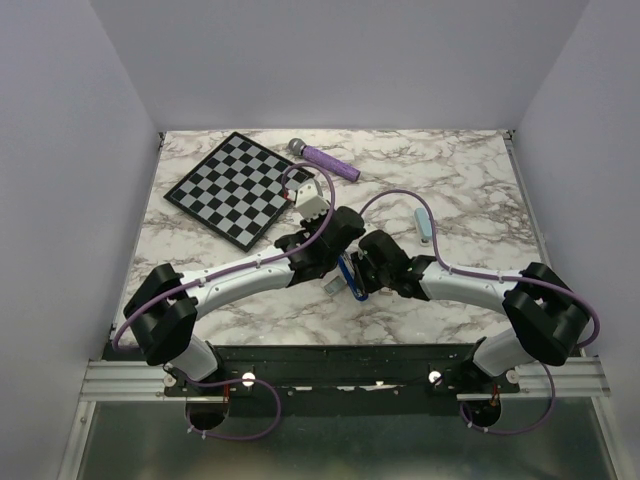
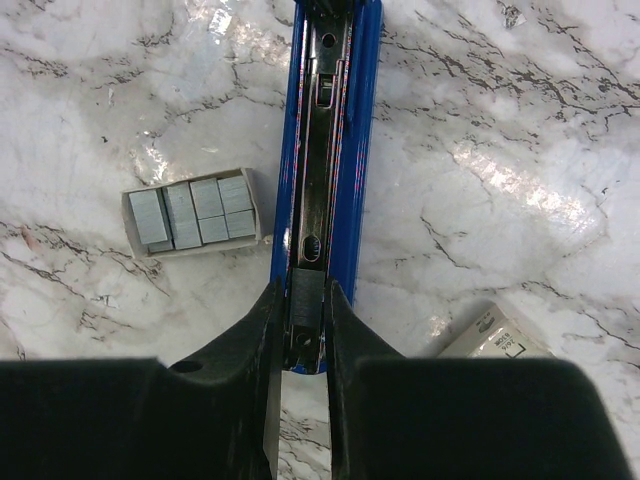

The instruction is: Load the staples into the stapler

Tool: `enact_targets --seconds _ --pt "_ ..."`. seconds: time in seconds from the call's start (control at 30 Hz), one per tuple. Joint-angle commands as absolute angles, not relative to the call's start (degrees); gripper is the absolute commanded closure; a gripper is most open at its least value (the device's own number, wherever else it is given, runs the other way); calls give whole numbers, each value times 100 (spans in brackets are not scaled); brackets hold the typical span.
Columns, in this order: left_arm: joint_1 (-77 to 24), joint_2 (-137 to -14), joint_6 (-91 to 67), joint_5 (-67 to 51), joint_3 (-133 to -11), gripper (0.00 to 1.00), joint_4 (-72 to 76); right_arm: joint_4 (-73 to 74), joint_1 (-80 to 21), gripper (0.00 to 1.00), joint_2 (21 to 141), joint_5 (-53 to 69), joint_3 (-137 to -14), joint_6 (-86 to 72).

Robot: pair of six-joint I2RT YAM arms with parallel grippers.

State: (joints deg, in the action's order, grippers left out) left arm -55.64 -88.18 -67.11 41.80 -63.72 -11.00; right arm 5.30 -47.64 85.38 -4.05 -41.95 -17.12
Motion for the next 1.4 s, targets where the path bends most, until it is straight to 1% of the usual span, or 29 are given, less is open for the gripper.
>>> enact_targets --seconds 0.0,0.43,0.87,1.13,1.23,1.33,1.37 --pt "-5608 -9035 -6530 3779 -6038 85 -1547 114 -4781 80 8666 -483 -4131 -1591" --pt "-5405 -8570 -6197 3621 -5529 82 -1073 97 -4781 79 8710 -413 -4140 -1582" --pt "-5300 -8341 -5784 2796 -5028 79 -431 97 -4781 79 8798 -352 -4184 -1556" --pt "-5300 -8157 -5731 2707 -4860 78 -369 88 -4781 80 8807 -369 -4184 -1564" --pt "-5291 -8008 -5660 2856 -4816 75 -422 88 -4781 79 8781 -387 -4175 -1573" --pt "-5256 -7832 -5485 3049 -4755 69 -448 97 -4781 78 8754 -387 -4157 -1573" --pt "-5238 -7796 -5397 3067 -4703 65 -431 88 -4781 77 8745 -404 -4157 -1565"
